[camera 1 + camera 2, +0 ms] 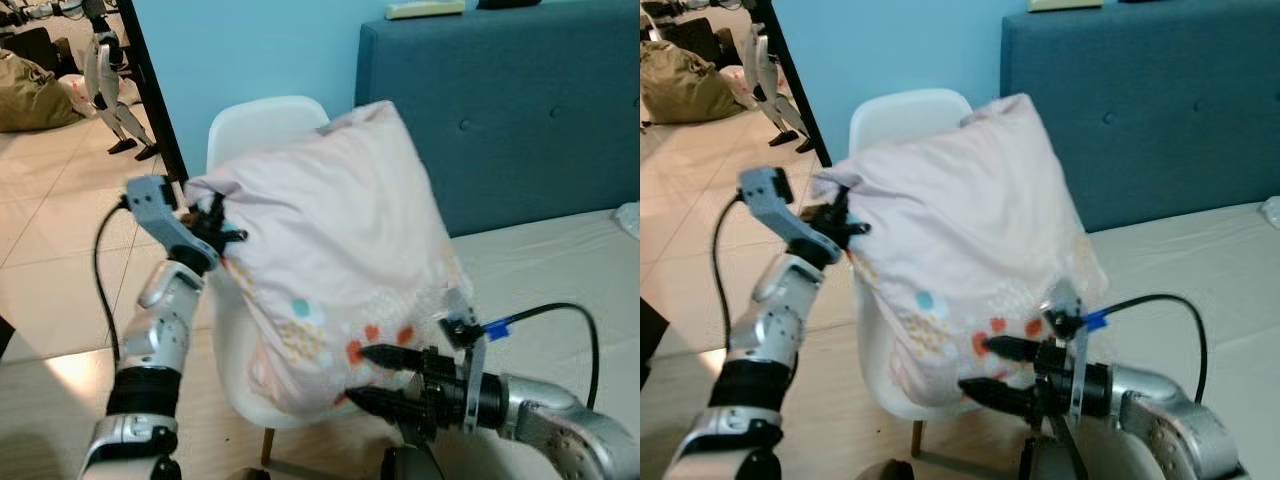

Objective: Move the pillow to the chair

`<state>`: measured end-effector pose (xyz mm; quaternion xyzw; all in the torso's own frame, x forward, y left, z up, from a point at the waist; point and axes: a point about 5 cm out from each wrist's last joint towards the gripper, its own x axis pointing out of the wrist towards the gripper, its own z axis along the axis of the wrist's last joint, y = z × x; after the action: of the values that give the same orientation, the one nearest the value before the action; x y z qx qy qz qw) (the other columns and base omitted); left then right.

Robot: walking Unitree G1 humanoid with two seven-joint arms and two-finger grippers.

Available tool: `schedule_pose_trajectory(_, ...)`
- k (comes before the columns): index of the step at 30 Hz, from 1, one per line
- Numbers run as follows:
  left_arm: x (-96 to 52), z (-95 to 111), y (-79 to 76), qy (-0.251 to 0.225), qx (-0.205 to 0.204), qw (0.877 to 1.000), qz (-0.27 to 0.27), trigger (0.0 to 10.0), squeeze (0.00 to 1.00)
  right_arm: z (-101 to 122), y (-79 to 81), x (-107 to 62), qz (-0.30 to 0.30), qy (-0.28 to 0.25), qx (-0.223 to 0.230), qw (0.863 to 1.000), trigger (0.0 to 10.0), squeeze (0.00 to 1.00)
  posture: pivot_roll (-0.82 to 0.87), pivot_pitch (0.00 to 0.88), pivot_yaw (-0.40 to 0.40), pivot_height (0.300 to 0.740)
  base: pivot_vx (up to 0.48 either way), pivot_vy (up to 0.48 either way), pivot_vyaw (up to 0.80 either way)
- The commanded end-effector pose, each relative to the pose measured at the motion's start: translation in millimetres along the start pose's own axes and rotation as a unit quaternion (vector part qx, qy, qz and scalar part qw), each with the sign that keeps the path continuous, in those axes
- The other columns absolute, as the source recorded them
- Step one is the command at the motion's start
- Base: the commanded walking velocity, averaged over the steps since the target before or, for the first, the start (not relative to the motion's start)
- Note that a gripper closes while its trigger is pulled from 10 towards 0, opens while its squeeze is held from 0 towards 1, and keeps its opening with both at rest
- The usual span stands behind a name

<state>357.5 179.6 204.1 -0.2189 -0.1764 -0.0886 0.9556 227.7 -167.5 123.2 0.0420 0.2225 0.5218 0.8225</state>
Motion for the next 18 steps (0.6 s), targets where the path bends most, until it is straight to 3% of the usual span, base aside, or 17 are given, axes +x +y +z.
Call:
schedule_pose_trajectory(1, 1.2, 14.7, 14.2, -0.026, 0.029, 0.999, 0.033, 0.0, 0.0, -14.0, -11.4, 0.0, -0.053, 0.048, 0.002, 0.997, 10.0, 0.0, -0.08, 0.018, 0.052, 0.615, 0.0, 0.0, 0.0)
schedule_pose_trajectory(4, 2.0, 18.8, 18.9, -0.034, 0.036, 0.998, 0.047, 0.0, 0.0, -17.6, -24.9, -2.6, -0.108, 0.064, -0.003, 0.992, 10.0, 0.0, -0.08, 0.017, 0.053, 0.615, 0.0, 0.0, 0.0)
schedule_pose_trajectory(6, 2.0, 18.8, 18.9, -0.034, 0.036, 0.998, 0.047, 0.0, 0.0, -17.6, -24.9, -2.6, -0.108, 0.064, -0.003, 0.992, 10.0, 0.0, -0.08, 0.017, 0.053, 0.615, 0.0, 0.0, 0.0)
schedule_pose_trajectory(8, 2.5, 24.3, 23.4, -0.043, 0.053, 0.996, 0.056, 0.0, 0.0, -15.1, -47.9, -6.4, -0.206, 0.064, -0.005, 0.977, 10.0, 0.0, -0.08, 0.019, 0.058, 0.615, 0.0, 0.0, 0.0)
schedule_pose_trajectory(9, 2.5, 24.3, 23.4, -0.043, 0.053, 0.996, 0.056, 0.0, 0.0, -15.1, -47.9, -6.4, -0.206, 0.064, -0.005, 0.977, 10.0, 0.0, -0.08, 0.019, 0.058, 0.615, 0.0, 0.0, 0.0)
schedule_pose_trajectory(10, 2.7, 26.5, 26.2, -0.047, 0.062, 0.995, 0.064, 0.0, 0.0, -13.3, -59.9, -7.1, -0.258, 0.06, -0.004, 0.964, 10.0, 0.0, -0.09, 0.02, 0.06, 0.615, 0.0, 0.0, 0.0)
schedule_pose_trajectory(11, 2.7, 26.5, 26.2, -0.047, 0.062, 0.995, 0.064, 0.0, 0.0, -13.3, -59.9, -7.1, -0.258, 0.06, -0.004, 0.964, 10.0, 0.0, -0.09, 0.02, 0.06, 0.615, 0.0, 0.0, 0.0)
schedule_pose_trajectory(13, 2.0, 27.6, 31.7, -0.049, 0.08, 0.992, 0.084, 0.0, 0.0, -5.8, -78.0, -3.2, -0.342, 0.039, -0.018, 0.939, 10.0, 0.0, -0.08, 0.024, 0.066, 0.615, 0.0, 0.0, 0.0)
schedule_pose_trajectory(15, 1.6, 27.2, 33.2, -0.049, 0.085, 0.991, 0.091, 0.0, 0.0, -2.5, -82.0, -0.8, -0.362, 0.029, -0.025, 0.932, 10.0, 0.0, -0.08, 0.027, 0.066, 0.615, 0.0, 0.0, 0.0)
schedule_pose_trajectory(18, -4.2, 23.4, 39.5, -0.043, 0.137, 0.982, 0.122, 0.0, 0.0, 11.8, -87.1, 19.6, -0.396, -0.013, -0.067, 0.916, 10.0, 0.0, -0.08, 0.034, 0.063, 0.615, 0.0, 0.0, 0.0)
